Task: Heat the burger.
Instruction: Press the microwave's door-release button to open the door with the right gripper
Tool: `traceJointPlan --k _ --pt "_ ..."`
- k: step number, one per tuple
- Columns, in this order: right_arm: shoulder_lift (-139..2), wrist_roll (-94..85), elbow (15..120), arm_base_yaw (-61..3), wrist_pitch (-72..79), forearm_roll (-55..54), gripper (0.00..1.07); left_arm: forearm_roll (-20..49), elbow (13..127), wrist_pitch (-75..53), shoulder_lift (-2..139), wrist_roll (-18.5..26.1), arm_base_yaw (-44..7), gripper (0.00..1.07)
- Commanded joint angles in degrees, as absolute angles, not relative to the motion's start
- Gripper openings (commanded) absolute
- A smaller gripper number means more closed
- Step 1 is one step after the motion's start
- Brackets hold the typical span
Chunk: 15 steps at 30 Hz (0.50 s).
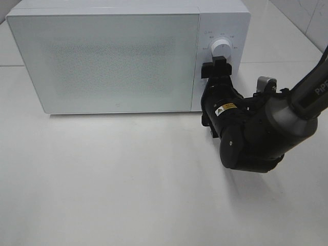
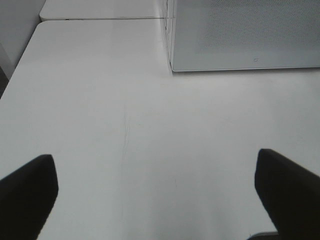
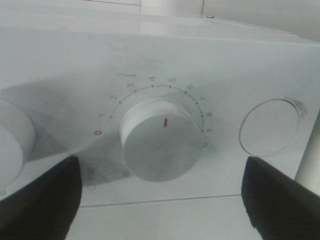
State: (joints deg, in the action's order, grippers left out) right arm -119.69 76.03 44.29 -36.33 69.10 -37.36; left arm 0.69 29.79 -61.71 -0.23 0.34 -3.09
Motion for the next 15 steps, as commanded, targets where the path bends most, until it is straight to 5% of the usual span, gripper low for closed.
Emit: traceJointPlan --k 1,15 --pt "-119.2 73.0 44.4 -35.8 75.0 -33.9 0.79 0.9 29.6 -61.3 -1.1 0.3 -3.0 1.00" --pt "-109.8 53.7 37.6 -35.8 57.4 -31.9 0.75 0.9 29.6 -61.3 -1.1 0.3 -3.0 1.00"
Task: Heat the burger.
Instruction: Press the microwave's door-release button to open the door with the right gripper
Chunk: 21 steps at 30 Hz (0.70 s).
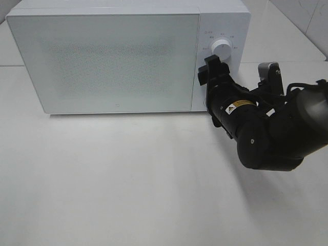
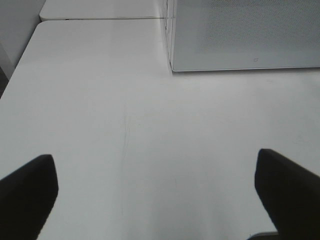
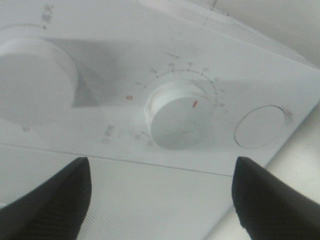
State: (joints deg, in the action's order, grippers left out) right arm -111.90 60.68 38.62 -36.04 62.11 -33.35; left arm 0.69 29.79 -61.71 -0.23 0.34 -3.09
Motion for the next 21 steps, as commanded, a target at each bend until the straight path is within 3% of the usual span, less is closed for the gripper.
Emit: traceJointPlan --k 1,3,9,11,21 --pt "-109.8 53.7 37.6 -35.8 57.4 -31.9 0.75 0.9 29.6 -61.3 -1.1 0.3 -3.0 1.00" --pt "-107.0 40.4 37.0 -35.8 49.2 -31.1 0.75 0.9 29.6 -61.3 -1.1 0.3 -3.0 1.00" --pt "-103.6 24.2 37.0 -34.8 39.3 -31.2 0.75 0.9 29.6 -61.3 -1.1 0.3 -3.0 1.00" --pt "-100.0 8.6 37.0 -32.0 28.0 -31.3 0.75 0.9 29.6 -61.3 -1.1 0.3 -3.0 1.00" --pt "-93.7 -10.0 37.0 -25.5 6.8 -31.2 0.75 0.9 29.6 -61.3 -1.1 0.3 -3.0 1.00"
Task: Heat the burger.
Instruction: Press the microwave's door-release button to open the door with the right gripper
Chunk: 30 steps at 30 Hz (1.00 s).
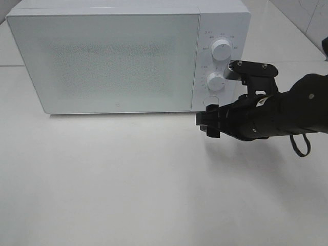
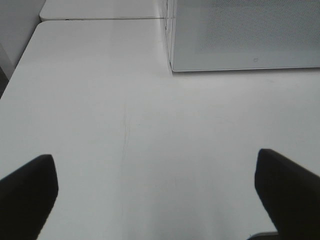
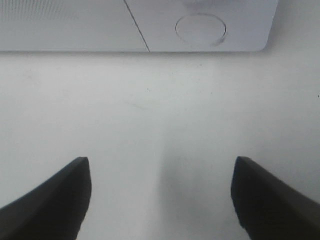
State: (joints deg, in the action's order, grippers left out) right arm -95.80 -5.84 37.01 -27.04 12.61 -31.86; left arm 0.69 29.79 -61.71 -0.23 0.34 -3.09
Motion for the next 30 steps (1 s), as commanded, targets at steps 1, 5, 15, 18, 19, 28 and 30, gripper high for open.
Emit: traceJointPlan --k 1,5,15,18,19,28,30 --pt "-91.8 -10.5 37.0 -24.5 3.0 -30.0 0.75 0.9 29.6 -61.3 -1.1 0.3 -3.0 1.00" --pt "-89.2 -10.5 37.0 -23.7 -2.6 -27.4 0.75 0.9 29.6 -61.3 -1.1 0.3 -3.0 1.00" --pt "-77.2 -10.3 37.0 -23.7 -22.3 -23.8 0.75 0.9 29.6 -61.3 -1.1 0.3 -3.0 1.00" --pt "-75.5 -10.3 37.0 -23.7 -25.3 -23.8 0.75 0.9 29.6 -61.3 -1.1 0.3 -3.0 1.00" --pt "-74.9 -10.3 37.0 -23.7 -26.6 -23.8 0.75 0.9 29.6 -61.3 -1.1 0.3 -3.0 1.00" --pt "-70.2 -10.3 36.8 -23.7 -32.9 -22.5 0.75 0.9 29.6 -61.3 -1.1 0.3 -3.0 1.00" --pt "-67.6 -10.1 36.8 -23.7 -33.6 -20.8 0.75 0.9 29.6 -61.3 -1.1 0.3 -3.0 1.00"
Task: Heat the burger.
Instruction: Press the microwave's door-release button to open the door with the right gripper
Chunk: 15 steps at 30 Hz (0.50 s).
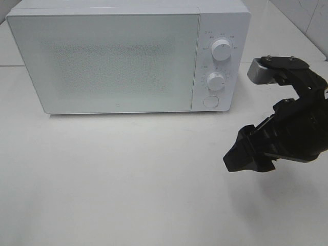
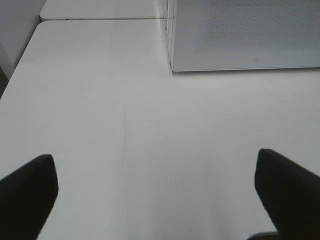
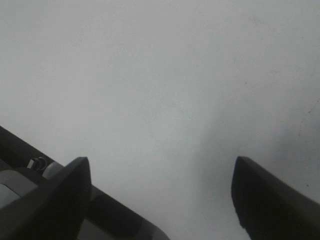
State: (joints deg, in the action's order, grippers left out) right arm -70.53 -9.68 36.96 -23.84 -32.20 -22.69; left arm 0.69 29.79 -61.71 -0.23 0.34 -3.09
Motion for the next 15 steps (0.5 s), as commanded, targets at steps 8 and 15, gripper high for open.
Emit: traceJointPlan --k 8,15 --pt "-49.8 -9.0 36.7 -23.7 -34.2 -16.2 0.75 0.9 29.6 -61.3 -1.1 0.3 -3.0 1.00" --pt "-39.1 -9.0 31.6 -23.7 -33.6 -16.3 0.75 0.9 29.6 -61.3 -1.1 0.3 -3.0 1.00"
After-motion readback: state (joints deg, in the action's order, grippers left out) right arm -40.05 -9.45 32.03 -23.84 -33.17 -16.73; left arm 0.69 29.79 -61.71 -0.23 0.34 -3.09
